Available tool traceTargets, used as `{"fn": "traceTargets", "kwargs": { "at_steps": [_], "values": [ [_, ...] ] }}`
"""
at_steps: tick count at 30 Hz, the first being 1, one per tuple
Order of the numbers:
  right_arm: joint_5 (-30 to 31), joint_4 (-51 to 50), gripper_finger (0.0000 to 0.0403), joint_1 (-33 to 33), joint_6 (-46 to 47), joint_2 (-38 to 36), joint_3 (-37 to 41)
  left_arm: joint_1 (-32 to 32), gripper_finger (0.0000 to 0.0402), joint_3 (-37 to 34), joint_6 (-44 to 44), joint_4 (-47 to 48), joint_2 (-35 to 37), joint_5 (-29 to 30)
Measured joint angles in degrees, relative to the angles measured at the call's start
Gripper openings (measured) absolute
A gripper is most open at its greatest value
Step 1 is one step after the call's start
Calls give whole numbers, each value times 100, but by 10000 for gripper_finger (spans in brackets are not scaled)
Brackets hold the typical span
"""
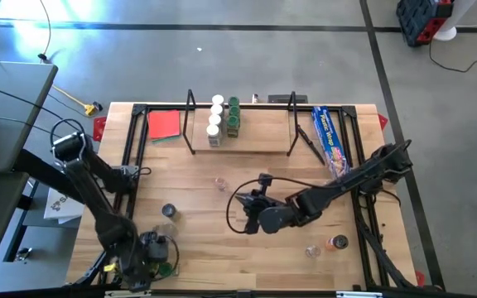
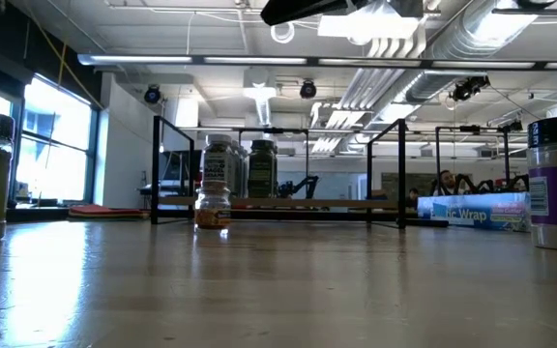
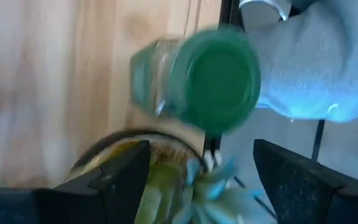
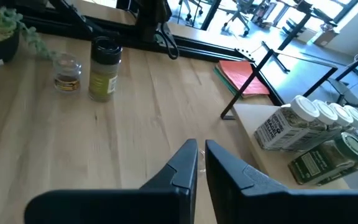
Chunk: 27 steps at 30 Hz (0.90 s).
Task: Shelf spices
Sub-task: Put the green seasoning bottle on the shelf
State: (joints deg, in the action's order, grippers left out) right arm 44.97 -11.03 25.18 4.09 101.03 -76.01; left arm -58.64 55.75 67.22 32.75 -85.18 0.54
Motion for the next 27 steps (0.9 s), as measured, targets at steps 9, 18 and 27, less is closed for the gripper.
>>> {"fn": "traceTargets", "kwargs": {
  "at_steps": [9, 18, 27],
  "values": [
    [-2, -9, 25, 6, 106, 0, 0, 291, 282, -4, -320, -540, -338, 444],
    [-43, -11, 25, 12, 210, 0, 0, 383, 282, -4, -481, -368, -303, 1087],
    [-50, -10, 25, 123, 298, 1, 0, 418, 282, -7, -459, -290, -303, 2295]
  ]
}}
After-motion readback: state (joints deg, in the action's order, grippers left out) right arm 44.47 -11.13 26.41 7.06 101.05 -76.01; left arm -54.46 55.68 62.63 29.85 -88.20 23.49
